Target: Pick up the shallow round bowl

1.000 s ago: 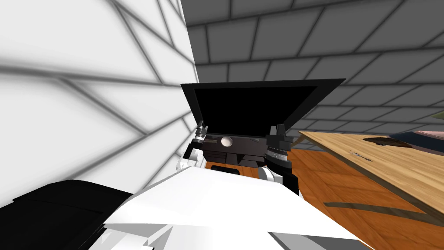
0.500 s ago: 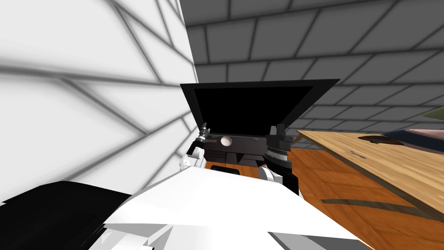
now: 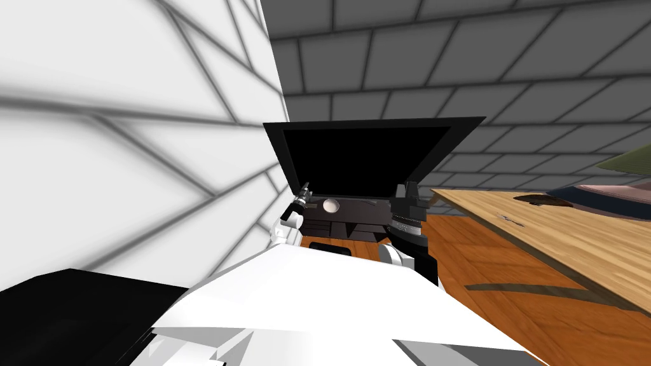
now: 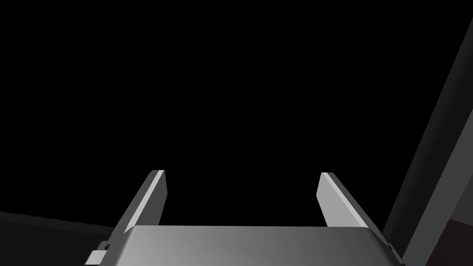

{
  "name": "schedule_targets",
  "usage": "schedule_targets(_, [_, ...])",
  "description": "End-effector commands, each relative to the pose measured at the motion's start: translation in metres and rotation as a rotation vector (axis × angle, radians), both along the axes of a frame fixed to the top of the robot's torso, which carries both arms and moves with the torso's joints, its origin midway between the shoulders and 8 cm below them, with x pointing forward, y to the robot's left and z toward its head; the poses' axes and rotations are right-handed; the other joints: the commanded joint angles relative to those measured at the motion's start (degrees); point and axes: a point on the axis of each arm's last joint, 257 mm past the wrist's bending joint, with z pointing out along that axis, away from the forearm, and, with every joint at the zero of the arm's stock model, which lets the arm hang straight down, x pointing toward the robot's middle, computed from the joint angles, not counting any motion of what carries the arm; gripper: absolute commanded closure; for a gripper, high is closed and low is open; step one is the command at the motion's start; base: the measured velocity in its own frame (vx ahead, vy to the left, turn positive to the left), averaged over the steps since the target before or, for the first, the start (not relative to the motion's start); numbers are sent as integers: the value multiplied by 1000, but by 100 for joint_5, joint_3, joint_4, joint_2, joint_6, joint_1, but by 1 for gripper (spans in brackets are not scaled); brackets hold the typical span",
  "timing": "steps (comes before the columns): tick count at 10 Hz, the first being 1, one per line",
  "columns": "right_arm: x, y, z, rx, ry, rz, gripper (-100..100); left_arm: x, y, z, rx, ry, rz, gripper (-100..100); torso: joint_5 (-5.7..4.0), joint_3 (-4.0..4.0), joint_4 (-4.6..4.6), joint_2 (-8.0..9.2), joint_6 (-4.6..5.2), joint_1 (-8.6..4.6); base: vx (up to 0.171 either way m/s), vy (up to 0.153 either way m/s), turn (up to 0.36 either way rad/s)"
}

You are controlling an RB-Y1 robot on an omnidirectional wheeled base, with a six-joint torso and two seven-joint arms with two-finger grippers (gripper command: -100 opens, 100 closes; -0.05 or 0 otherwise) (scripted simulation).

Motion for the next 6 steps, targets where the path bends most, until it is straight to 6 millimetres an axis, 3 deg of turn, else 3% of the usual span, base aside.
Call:
schedule_targets(1, [0, 0, 0, 0, 0, 0, 0, 9, -8, -24, 8, 70, -22, -100, 0, 0, 0, 0, 0, 0, -18, 2, -45])
schedule_targets(6, [0, 0, 0, 0, 0, 0, 0, 22, -25, -68, 28, 212, -63, -100, 0, 0, 0, 0, 1, 0, -17, 4, -42])
